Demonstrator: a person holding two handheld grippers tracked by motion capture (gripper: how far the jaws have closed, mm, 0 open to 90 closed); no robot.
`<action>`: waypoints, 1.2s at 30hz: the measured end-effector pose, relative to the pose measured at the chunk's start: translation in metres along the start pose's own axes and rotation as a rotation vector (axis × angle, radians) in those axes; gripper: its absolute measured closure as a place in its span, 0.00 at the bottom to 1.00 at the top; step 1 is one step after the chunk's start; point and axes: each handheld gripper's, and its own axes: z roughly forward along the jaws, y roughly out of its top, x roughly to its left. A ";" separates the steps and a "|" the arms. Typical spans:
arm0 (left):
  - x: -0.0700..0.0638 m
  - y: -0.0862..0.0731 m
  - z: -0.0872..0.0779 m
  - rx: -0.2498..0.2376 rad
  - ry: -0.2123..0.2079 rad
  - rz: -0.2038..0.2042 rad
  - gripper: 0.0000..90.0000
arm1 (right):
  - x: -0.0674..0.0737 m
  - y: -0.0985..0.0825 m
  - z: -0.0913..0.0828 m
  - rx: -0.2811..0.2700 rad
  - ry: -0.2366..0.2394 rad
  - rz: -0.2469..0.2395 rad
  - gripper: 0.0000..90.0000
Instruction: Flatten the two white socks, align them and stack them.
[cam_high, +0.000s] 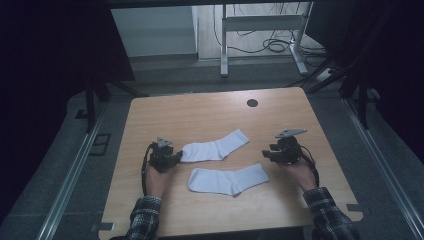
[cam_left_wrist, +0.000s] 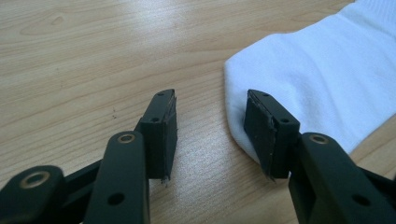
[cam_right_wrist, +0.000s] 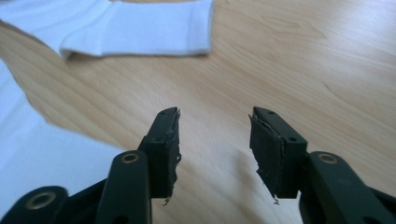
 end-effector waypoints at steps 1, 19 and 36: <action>0.000 0.000 0.000 0.000 0.000 0.000 0.60 | 0.001 0.002 0.002 0.000 0.002 0.003 0.61; 0.000 0.000 0.000 0.001 0.008 -0.009 0.57 | 0.015 0.052 0.065 0.009 -0.028 -0.026 0.70; -0.003 0.000 0.001 -0.009 -0.102 -0.032 0.97 | 0.022 0.044 0.076 0.062 -0.016 -0.038 0.91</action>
